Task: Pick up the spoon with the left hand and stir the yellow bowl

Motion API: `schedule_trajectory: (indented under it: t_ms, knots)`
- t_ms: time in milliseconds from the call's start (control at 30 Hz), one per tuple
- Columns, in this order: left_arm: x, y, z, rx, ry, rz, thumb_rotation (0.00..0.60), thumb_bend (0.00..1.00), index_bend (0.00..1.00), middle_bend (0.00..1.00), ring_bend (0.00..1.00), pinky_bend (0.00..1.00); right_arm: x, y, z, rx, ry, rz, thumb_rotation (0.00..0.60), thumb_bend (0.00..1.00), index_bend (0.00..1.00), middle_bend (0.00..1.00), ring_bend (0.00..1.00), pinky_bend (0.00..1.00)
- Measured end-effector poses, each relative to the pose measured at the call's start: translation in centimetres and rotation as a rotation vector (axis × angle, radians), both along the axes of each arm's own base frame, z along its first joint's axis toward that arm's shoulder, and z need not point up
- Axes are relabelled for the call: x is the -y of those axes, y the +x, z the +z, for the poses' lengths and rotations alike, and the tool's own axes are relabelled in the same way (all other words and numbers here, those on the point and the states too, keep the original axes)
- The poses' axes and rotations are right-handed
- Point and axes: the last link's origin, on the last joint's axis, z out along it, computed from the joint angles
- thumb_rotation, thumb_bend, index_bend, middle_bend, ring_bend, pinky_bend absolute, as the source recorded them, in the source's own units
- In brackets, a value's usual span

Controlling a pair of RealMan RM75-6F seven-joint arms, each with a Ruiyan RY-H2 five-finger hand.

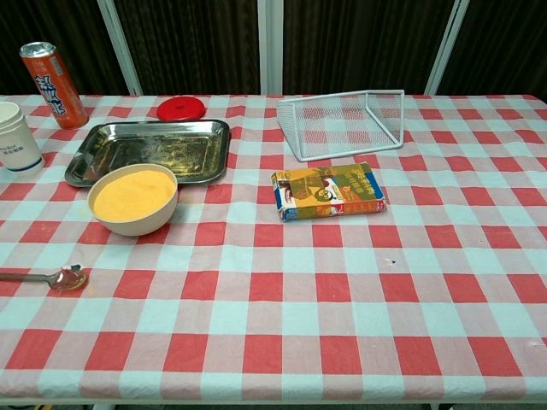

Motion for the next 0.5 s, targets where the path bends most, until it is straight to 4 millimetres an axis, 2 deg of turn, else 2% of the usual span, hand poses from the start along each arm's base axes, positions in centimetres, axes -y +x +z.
schedule_trajectory:
  t_ms: [500]
  knots:
    - [-0.58,0.11,-0.18,0.004,-0.018,-0.005,0.6,0.16,0.32,0.29,0.24,0.2,0.06,-0.05,0.17,0.002,-0.008,0.006,0.6,0.16,0.0,0.0,0.0,0.0]
